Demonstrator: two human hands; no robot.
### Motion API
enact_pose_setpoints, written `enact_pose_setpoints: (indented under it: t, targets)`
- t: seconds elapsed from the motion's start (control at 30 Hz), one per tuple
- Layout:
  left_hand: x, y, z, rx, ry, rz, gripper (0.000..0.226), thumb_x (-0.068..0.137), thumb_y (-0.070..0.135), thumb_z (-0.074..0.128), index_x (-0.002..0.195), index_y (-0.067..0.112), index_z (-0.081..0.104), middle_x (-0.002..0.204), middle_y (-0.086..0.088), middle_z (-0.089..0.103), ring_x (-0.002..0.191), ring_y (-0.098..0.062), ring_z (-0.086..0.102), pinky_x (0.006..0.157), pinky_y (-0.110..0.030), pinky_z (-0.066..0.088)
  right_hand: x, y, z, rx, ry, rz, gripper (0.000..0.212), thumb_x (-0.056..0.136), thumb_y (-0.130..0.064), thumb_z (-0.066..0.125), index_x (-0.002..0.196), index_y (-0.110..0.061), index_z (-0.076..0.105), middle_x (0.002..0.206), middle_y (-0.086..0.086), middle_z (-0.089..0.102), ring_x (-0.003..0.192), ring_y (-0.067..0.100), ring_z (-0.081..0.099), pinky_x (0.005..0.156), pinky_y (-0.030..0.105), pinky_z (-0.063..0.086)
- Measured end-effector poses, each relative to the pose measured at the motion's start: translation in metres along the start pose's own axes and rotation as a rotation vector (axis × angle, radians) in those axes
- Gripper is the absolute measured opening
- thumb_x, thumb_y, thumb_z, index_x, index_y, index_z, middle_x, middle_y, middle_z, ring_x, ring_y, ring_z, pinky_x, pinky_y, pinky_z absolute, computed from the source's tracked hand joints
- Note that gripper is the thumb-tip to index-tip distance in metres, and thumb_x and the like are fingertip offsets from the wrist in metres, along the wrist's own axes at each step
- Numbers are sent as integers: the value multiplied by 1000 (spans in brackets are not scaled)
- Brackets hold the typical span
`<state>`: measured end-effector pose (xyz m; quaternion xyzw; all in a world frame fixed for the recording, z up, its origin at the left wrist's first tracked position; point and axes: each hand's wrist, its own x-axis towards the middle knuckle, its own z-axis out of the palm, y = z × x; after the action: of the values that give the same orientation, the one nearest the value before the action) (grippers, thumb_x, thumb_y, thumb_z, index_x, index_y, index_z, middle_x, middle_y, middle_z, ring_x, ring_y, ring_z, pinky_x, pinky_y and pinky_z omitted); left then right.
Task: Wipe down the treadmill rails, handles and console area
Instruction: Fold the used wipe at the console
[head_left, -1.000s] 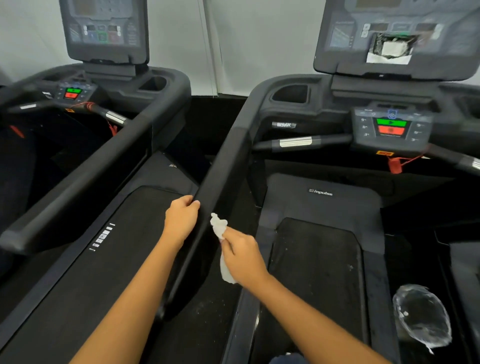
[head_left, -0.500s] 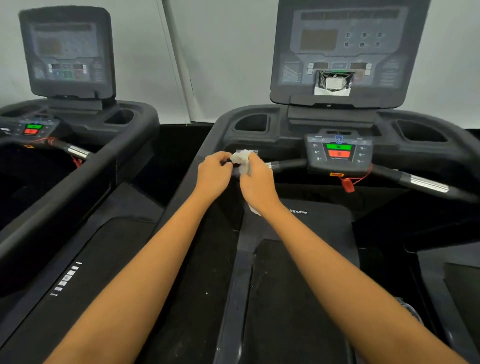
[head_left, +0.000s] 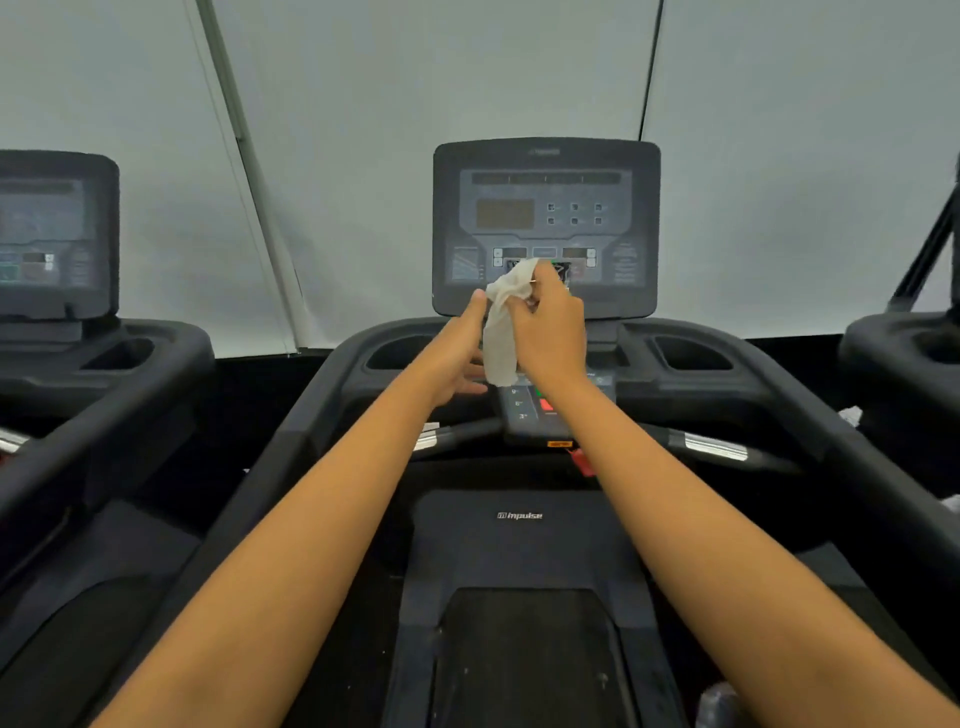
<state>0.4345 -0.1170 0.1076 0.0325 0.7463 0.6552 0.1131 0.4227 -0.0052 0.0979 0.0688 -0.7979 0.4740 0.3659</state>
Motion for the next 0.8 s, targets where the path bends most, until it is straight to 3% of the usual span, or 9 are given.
enact_pose_setpoints:
  t: [0.13,0.23,0.3,0.37,0.47,0.57,0.63,0.7,0.8]
  targets:
    - [5,24,19,-216,-187,-10,54,92,71,22,93,26,52,109,-20,62,109,-36,62,99,-50,48,25,2,-19,0,46,-60,6,86,-5,58,87,-8,63,91,0,53,75,9,48,65,8,38]
    - [12,41,29,-386,-149,64,49,95,64,29,85,22,53,91,-10,69,98,-28,65,91,-43,53,39,4,-28,-9,84,-57,4,84,-6,63,86,-3,62,101,3,48,85,15,51,70,7,40]
    - [23,50,29,-503,-119,147,38,98,49,42,89,16,58,89,-8,71,88,-20,65,77,-32,56,42,4,-33,38,50,-45,7,83,-5,64,88,-1,66,95,7,58,84,19,56,70,17,46]
    - [39,54,23,-563,-63,224,21,98,22,51,110,6,57,105,-14,64,87,-19,64,67,-25,55,39,4,-37,81,-12,-11,12,82,-8,66,94,-7,70,87,6,67,77,14,59,69,24,47]
    - [57,50,20,-502,86,273,34,90,-9,47,122,2,47,117,-20,56,94,-26,62,67,-28,54,33,5,-37,255,-78,199,29,79,-11,73,104,-9,59,89,8,70,81,19,66,73,32,51]
    - [61,37,20,-560,81,274,33,89,-16,41,115,2,49,119,-21,53,100,-30,59,74,-32,54,32,14,-32,462,-128,453,49,81,-10,73,121,-16,44,101,2,63,91,16,64,76,30,48]
    - [65,29,16,-616,15,270,32,90,-15,42,115,2,51,120,-20,54,101,-29,60,76,-30,55,33,20,-28,659,-250,546,47,87,-5,65,127,-21,48,107,2,62,93,18,63,83,38,54]
    - [68,21,12,-568,-19,303,33,90,-15,41,116,3,52,113,-16,59,98,-25,61,74,-26,56,32,19,-24,770,-303,545,33,89,5,56,115,-13,62,102,5,67,87,18,65,83,37,55]
    - [69,10,9,-197,95,430,32,88,-10,49,113,7,59,110,-6,63,102,-17,58,82,-23,50,37,19,-11,604,-56,537,29,82,14,56,90,-9,72,93,13,71,82,18,65,71,27,58]
